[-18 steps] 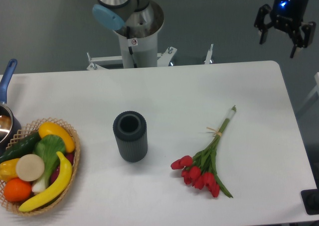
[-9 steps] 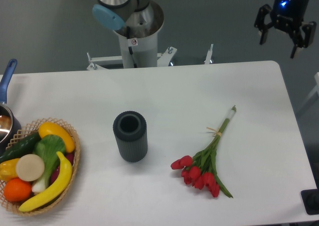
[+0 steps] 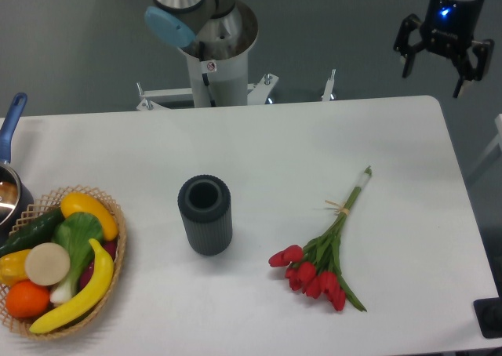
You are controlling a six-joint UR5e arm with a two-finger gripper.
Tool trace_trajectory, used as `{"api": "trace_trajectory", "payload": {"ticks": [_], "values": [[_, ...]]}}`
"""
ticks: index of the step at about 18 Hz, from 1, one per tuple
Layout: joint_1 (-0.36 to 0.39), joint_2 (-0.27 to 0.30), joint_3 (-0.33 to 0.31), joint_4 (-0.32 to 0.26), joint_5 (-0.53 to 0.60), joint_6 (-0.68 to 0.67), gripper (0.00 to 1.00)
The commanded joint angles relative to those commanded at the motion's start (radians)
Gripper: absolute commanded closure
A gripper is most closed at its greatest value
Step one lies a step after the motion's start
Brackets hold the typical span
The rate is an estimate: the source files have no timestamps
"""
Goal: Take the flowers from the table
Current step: 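Move the open gripper down toward the red tulips' stems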
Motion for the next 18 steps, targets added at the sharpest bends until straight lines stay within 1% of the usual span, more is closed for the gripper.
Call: {"api": "trace_trajectory", "payload": {"ticks": [2,4,6,8,11,13,15,16,18], "values": [[-0.017,-0.008,-0.006,0.000,0.000,-0.002,0.00],[-0.037,-0.028,-0.011,-0.002,0.000,-0.008,0.00],[-0.060,-0.035,-0.029,0.000,-0.002,-0.056,0.00],[-0.093,-0.064,-0.028,0.003,0.000,-0.096,0.00],[-0.130,-0.116,-0.028,0.047,-0.002,-0.150,0.00],[-0.156,-0.136,-0.028,0.077,-0.005,-0.207,0.00],[-0.181,-0.170,-0.002,0.078,-0.052,-0.232,0.00],[-0.192,-0.185,0.003,0.080,-0.052,-0.254,0.00],[-0.198,-0.192,0.006,0.080,-0.054,-0.273,0.00]]}}
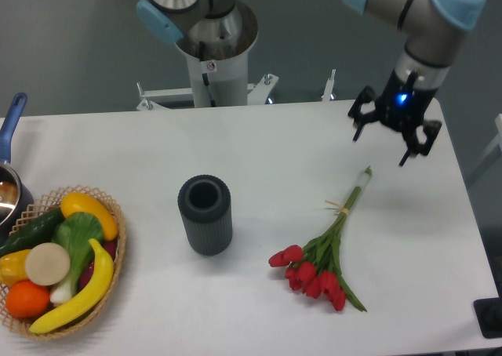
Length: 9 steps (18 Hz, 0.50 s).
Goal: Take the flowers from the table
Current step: 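Move the open gripper down toward the red tulips' stems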
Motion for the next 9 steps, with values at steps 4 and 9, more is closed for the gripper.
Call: {"api": "trace_trajectory", "payload": {"ticks": [4,9], "values": [[-0.002,-0.046,0.002,-0.002,-0.009,-0.009,0.00],[-0.023,-0.119,0.023,0.003,-0.011,-0.035,0.00]]}}
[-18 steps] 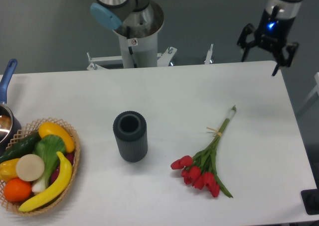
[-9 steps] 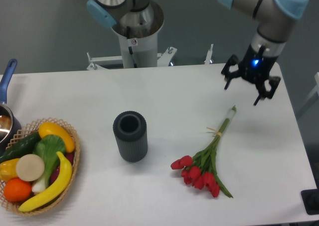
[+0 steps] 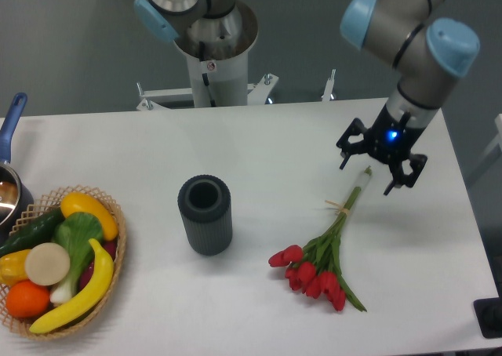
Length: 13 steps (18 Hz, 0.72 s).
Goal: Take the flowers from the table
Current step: 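Move the open gripper down toward the red tulips' stems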
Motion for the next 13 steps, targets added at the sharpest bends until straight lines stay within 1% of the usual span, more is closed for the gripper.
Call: {"api": "trace_trajectory", "payload": {"ticks": [2,3,7,10,12,13], "values": [[-0.014,-0.028,0.018,0.000,0.005,-0.043,0.00],[-0.017,-0.032,0.025,0.000,0.005,-0.058,0.00],[-0.032,-0.061,0.026,0.003,0.002,-0.071,0.00],[-0.037,-0.080,0.022,0.058,-0.002,-0.077,0.00],[-0.058,-0.101,0.026,0.084,-0.009,-0.135,0.00],[-0.063,-0.112,0.026,0.107,-0.011,-0.155,0.00]]}}
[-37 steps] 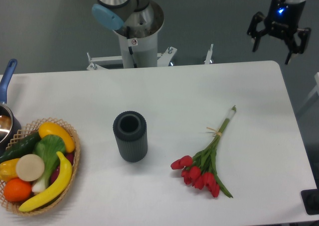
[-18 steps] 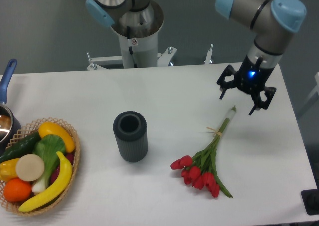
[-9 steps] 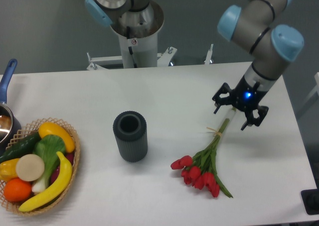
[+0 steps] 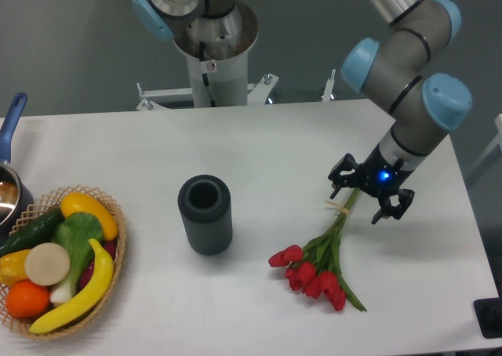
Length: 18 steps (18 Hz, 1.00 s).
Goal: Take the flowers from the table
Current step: 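Move the open gripper down toward the red tulips' stems, then lower the gripper around the tulip stems just below the blooms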
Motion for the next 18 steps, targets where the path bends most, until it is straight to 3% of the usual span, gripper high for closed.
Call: {"api": "trace_trajectory", "payload": {"ticks": [2,11,15,18], "values": [[-0.012,-0.014,-0.002,0.035,0.000,-0.005,0.00],[-0.038,-0.055,-0.005,0.042,0.002,0.001,0.00],[-0.057,-0.075,-0.018,0.117,0.008,0.003,0.00],[-0.064,-0.081,-0.018,0.128,0.012,0.004,0.00]]}}
